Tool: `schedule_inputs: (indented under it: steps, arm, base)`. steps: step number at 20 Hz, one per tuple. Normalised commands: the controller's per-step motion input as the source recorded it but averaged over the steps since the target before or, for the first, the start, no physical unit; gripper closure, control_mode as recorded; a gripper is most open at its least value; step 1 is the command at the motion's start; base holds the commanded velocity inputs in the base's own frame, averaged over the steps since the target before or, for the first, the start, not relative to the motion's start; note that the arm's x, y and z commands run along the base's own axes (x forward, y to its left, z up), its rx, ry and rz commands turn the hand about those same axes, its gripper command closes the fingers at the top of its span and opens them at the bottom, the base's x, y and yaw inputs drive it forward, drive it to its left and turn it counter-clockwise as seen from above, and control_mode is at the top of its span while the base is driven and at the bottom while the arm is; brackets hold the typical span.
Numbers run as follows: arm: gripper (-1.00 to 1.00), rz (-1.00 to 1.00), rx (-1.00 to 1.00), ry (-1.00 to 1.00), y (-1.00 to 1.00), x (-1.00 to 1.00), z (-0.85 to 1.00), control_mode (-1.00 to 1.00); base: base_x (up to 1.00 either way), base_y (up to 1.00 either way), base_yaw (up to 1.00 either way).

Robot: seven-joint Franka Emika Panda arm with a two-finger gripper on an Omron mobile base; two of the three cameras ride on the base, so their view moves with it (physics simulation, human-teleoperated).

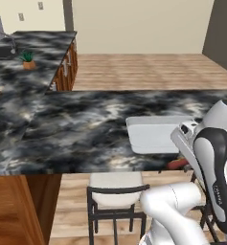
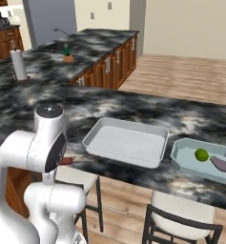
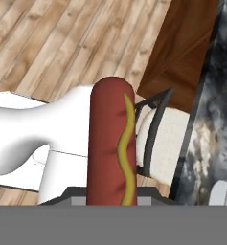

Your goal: Place the cold items (eggplant and lime) from the fridge in one tupperware on the dining counter. Place the warm items (kebab skewer and hot dog) in the stove area in another tupperware.

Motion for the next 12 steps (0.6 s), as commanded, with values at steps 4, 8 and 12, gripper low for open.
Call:
schedule_inputs:
  steps: [4,8,12]
  arm:
    - [1.00,0.08,0.04,0.00,-0.30,0.00,0.00,-1.00]
    - [1.00,-0.01,0.00,0.06,-0.21,0.30,0.00,-1.00]
    - [1.00,-0.10,-0.07,0.21,0.00,0.71,-0.01,-1.00]
  base:
    - [-0.03,-0.39,0.18]
    - [0.00,0.00,0.00]
    - [0.00,0.00,0.00]
